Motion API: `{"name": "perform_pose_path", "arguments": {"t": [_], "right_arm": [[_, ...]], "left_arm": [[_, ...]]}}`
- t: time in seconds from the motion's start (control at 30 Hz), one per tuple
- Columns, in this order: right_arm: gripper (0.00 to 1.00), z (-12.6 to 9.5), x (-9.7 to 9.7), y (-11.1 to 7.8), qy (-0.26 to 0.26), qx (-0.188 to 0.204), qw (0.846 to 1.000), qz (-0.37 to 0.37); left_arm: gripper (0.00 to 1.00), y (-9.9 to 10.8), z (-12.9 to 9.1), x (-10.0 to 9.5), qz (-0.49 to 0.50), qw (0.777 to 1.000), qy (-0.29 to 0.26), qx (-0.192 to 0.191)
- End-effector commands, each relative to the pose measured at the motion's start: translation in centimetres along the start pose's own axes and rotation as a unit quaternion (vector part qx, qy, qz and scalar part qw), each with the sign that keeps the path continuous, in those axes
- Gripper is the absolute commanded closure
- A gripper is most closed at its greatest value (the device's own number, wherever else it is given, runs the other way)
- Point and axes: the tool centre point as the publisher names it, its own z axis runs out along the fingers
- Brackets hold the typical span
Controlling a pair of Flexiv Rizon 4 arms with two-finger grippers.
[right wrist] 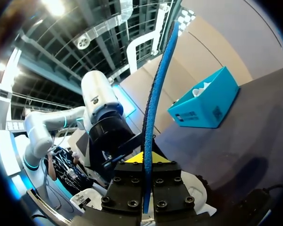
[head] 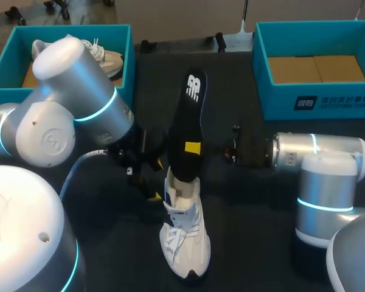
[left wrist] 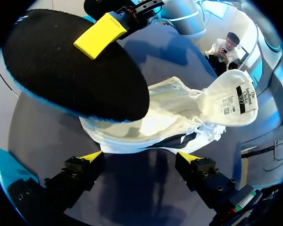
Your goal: Take the shoe out of the shoebox, open the shoe tongue, remove and reinsert the insole, then place the shoe into the shoebox
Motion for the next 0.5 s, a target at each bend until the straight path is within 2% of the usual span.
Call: {"name": "perform_pose_path", "arguments": {"t": [0.03, 0.5], "right_arm": [[1.0, 0.81, -0.21, -0.11, 0.004, 0.001, 1.0, 0.001], [1.0, 1.59, -0.29, -0.57, 0.005, 0.0, 1.0, -0.01]], "left_arm": [[0.0, -0.12, 0.33, 0.19, 0.003, 1.0, -0.003, -0.005], [0.0, 0.14, 0.45, -0.06, -0.007, 1.0, -0.007, -0.007]]}}
